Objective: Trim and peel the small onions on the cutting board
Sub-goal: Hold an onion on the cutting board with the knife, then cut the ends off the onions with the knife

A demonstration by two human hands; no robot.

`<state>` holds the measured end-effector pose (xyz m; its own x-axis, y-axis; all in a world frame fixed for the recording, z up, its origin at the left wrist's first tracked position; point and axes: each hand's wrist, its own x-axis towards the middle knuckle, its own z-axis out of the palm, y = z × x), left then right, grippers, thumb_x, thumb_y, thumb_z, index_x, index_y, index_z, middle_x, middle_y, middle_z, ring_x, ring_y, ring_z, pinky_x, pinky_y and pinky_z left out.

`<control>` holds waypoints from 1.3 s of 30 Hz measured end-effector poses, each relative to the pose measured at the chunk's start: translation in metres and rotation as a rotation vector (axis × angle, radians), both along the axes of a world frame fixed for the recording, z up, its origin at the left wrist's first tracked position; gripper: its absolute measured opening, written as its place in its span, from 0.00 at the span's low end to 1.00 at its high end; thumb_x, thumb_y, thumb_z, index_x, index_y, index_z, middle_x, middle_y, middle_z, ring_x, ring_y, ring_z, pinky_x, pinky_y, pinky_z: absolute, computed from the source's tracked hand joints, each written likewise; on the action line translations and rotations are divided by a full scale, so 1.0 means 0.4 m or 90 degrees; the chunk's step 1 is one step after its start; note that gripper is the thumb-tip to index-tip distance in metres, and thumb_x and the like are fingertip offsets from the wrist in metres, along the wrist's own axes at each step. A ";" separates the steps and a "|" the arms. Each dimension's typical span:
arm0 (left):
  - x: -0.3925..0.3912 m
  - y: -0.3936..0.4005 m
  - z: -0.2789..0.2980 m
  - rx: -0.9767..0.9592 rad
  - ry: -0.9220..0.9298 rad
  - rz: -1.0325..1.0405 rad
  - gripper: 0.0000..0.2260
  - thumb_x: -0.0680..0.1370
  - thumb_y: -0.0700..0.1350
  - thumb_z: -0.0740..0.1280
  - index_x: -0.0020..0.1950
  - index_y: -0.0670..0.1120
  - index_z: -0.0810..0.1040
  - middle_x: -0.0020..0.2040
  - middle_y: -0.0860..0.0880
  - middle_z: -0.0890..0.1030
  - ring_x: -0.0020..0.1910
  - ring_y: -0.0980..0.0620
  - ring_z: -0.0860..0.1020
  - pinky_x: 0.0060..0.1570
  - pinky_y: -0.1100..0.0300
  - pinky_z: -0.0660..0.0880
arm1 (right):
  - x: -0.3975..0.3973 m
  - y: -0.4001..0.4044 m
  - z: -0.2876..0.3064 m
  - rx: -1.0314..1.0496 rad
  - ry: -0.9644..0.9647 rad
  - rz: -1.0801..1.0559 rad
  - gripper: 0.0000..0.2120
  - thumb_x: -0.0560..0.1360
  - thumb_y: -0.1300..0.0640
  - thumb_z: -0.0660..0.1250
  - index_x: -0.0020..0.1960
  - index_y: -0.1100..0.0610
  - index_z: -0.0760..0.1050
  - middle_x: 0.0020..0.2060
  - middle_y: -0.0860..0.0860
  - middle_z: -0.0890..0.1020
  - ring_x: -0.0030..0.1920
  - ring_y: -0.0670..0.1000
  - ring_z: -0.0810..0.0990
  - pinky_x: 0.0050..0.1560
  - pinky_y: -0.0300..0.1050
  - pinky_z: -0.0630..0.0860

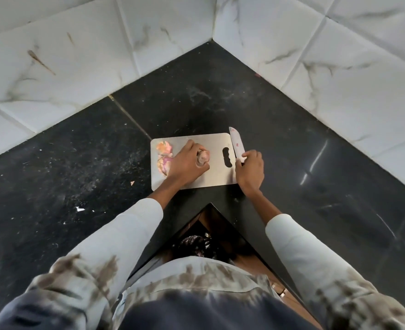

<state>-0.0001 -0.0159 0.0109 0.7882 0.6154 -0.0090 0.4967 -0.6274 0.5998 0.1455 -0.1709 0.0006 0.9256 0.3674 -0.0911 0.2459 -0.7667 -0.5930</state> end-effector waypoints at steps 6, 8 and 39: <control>0.036 -0.059 -0.045 0.036 0.070 -0.041 0.23 0.75 0.53 0.75 0.66 0.46 0.75 0.66 0.48 0.70 0.63 0.47 0.75 0.60 0.51 0.78 | 0.031 -0.084 -0.046 -0.089 0.051 -0.017 0.22 0.79 0.46 0.74 0.65 0.56 0.72 0.63 0.54 0.75 0.64 0.57 0.74 0.60 0.54 0.77; 0.038 -0.068 -0.054 0.027 0.072 -0.031 0.22 0.75 0.51 0.75 0.65 0.46 0.75 0.66 0.47 0.69 0.63 0.46 0.75 0.61 0.49 0.79 | 0.029 -0.085 -0.057 -0.087 0.047 -0.006 0.20 0.79 0.47 0.73 0.64 0.56 0.72 0.62 0.54 0.75 0.63 0.56 0.74 0.60 0.54 0.77; 0.032 -0.052 -0.096 -0.121 -0.129 0.134 0.15 0.79 0.46 0.75 0.62 0.47 0.76 0.60 0.49 0.79 0.57 0.53 0.78 0.59 0.60 0.77 | -0.148 -0.044 -0.036 0.127 0.169 0.200 0.10 0.89 0.49 0.51 0.62 0.53 0.66 0.37 0.47 0.76 0.35 0.47 0.74 0.40 0.49 0.70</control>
<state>0.0127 -0.0366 -0.0274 0.6419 0.7667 0.0037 0.4624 -0.3910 0.7958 0.0863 -0.1884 -0.0137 0.7206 0.6612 -0.2086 0.2684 -0.5434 -0.7954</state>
